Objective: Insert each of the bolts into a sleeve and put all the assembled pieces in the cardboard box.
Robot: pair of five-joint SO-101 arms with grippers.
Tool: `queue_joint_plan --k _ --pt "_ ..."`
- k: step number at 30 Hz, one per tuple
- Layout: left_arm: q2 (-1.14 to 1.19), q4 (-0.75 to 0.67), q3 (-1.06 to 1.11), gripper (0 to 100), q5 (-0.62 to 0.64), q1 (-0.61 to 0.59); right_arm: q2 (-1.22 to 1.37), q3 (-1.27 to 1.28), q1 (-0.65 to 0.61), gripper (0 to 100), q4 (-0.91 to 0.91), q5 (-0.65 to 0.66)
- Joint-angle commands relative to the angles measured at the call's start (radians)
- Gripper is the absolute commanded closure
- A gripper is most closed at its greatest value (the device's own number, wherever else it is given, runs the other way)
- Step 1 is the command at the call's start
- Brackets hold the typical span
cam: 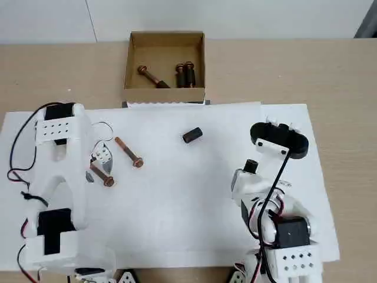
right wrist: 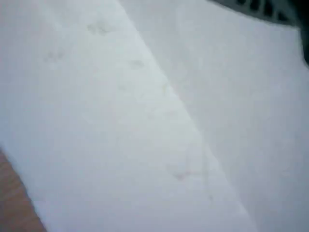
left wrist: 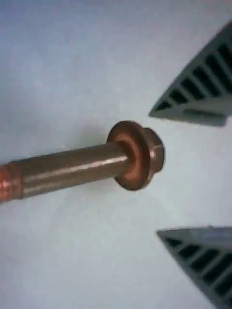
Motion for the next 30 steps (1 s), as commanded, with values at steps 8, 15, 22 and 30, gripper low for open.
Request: queue_joint_plan --k 8,15,22,30 --pt "0.100 -0.120 -0.041 88 -0.011 -0.006 -0.015 -0.005 0.008 99.6 -0.018 0.003" --pt "0.192 -0.132 -0.041 97 -0.012 -0.006 -0.015 -0.005 0.008 99.6 -0.018 0.003" --pt "0.232 -0.133 -0.044 99 -0.012 0.000 -0.015 -0.005 0.008 99.6 -0.018 0.003" --pt "0.178 -0.118 -0.054 99 0.015 0.021 -0.015 -0.005 0.010 99.6 -0.018 0.003"
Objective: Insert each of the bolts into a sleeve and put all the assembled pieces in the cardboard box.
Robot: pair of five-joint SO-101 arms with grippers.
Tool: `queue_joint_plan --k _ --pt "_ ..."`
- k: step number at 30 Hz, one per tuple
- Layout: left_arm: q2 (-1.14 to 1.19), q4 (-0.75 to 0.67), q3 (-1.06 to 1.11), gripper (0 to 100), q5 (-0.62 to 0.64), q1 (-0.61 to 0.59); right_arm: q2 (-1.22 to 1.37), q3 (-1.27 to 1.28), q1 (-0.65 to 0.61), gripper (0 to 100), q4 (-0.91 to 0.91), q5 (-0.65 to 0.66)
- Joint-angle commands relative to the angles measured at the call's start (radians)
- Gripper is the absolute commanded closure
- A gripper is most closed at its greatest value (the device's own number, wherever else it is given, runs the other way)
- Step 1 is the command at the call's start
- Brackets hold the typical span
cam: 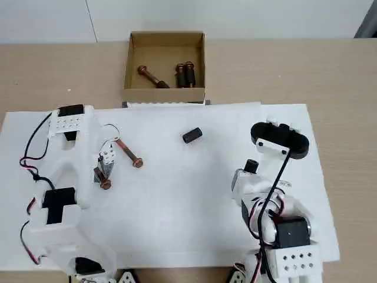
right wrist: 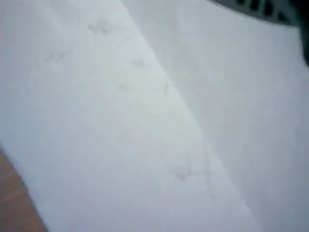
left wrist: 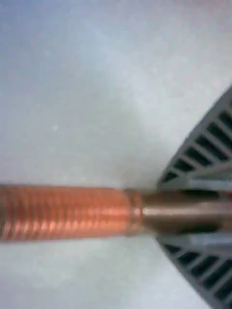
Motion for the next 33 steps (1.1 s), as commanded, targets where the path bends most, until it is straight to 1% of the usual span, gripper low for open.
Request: queue_joint_plan --k 1,6,10,16,18,20,27,30,33 --pt "-0.061 0.002 -0.019 99 0.055 0.005 -0.015 -0.005 0.007 99.6 -0.019 0.003" --pt "-0.152 0.005 -0.064 99 0.388 0.008 -0.010 -0.005 0.005 99.6 -0.024 0.003" --pt "-0.193 0.002 -0.099 99 0.617 0.009 -0.010 -0.005 0.004 99.6 -0.025 0.003" --pt "-0.193 0.003 -0.099 99 0.922 0.009 -0.010 -0.005 0.004 99.6 -0.025 0.003" --pt "-0.183 0.003 -0.099 99 0.999 0.009 -0.010 -0.005 0.004 99.6 -0.025 0.003" --pt "-0.172 0.002 -0.099 99 1.028 0.009 -0.012 -0.005 0.004 99.6 -0.024 0.003" --pt "-0.167 0.002 -0.104 99 1.023 0.009 -0.015 -0.005 0.004 99.6 -0.019 0.003" --pt "-0.172 0.002 -0.104 97 0.944 0.011 -0.015 -0.005 0.004 99.6 -0.022 0.003" --pt "-0.173 0.003 -0.104 90 0.910 0.011 -0.015 -0.005 0.004 99.6 -0.022 0.003"
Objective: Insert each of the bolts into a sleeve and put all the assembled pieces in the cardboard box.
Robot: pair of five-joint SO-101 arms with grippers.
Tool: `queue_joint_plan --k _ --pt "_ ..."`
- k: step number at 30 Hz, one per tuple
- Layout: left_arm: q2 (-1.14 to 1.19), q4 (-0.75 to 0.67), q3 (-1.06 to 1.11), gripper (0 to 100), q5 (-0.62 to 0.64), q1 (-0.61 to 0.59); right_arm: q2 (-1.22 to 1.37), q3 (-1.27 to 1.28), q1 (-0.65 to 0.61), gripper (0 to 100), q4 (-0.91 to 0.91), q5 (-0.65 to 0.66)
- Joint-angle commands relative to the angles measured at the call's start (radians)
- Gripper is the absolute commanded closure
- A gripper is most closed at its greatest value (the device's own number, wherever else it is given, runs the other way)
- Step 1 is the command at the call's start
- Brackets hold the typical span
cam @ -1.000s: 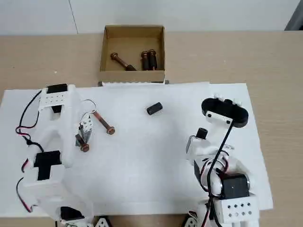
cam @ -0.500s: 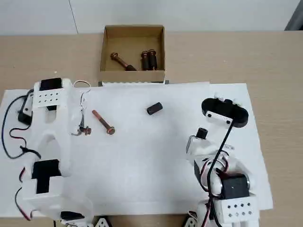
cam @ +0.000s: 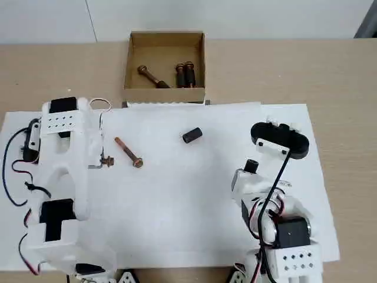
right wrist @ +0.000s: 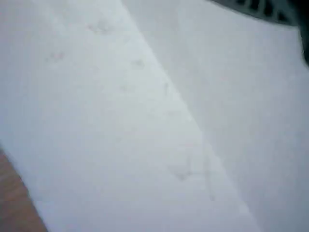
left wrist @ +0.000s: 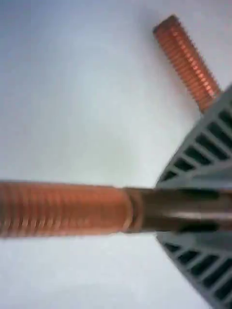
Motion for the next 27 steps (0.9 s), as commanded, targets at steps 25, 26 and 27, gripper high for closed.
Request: queue_joint_plan --k 25,26,27 --pt "-0.035 0.215 -0.249 82 -0.792 -0.005 -0.015 -0.005 0.007 99.6 -0.024 0.003" --pt "-0.035 0.215 -0.266 82 -0.818 -0.005 -0.015 -0.005 0.007 99.6 -0.024 0.003" --pt "-0.035 0.215 -0.278 82 -0.855 -0.005 -0.015 -0.005 0.007 99.6 -0.024 0.003"
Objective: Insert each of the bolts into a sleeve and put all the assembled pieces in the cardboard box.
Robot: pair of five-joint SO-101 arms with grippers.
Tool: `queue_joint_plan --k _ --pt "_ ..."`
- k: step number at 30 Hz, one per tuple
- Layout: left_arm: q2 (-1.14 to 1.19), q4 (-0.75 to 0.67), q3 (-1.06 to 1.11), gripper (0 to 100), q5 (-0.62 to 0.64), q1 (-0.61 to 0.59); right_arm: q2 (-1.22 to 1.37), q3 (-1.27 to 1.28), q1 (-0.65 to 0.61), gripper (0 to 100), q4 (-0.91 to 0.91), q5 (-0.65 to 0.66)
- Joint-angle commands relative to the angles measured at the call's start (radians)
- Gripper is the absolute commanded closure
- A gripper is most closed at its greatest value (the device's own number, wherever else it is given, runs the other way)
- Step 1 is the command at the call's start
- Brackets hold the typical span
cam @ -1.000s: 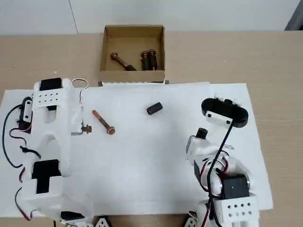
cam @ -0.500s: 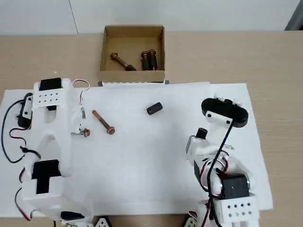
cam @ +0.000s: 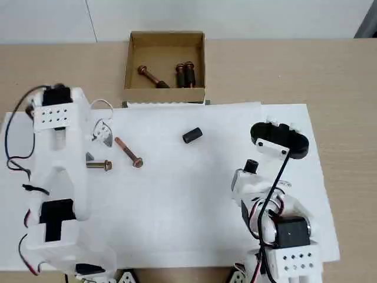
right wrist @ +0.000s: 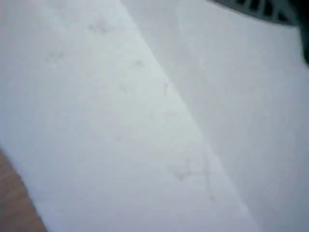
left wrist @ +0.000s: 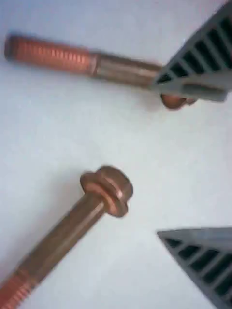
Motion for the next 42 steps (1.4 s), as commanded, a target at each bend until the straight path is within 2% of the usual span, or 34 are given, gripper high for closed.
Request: queue_joint_plan --k 1,5,7,9,14,17,30,42 --pt "-0.035 0.038 -0.084 82 -0.109 -0.003 -0.015 -0.005 0.007 99.6 -0.024 0.003" --pt "-0.035 0.038 -0.094 82 -0.201 -0.003 -0.015 -0.005 0.008 99.6 -0.024 0.003" --pt "-0.035 0.040 -0.090 82 -0.287 -0.003 -0.015 -0.005 0.008 99.6 -0.024 0.003" --pt "-0.035 0.040 -0.087 82 -0.442 -0.005 -0.015 -0.005 0.008 99.6 -0.024 0.003" --pt "-0.035 0.040 -0.085 82 -0.951 -0.002 -0.015 -0.005 0.008 99.6 -0.025 0.003" --pt "-0.025 0.038 -0.082 82 -1.142 -0.003 -0.015 -0.005 0.008 99.6 -0.025 0.003" --pt "-0.023 0.038 -0.016 82 -1.702 -0.005 -0.015 -0.005 0.008 99.6 -0.025 0.003" --pt "-0.023 0.038 0.010 82 -2.059 -0.018 -0.015 -0.005 0.004 99.6 -0.025 0.035"
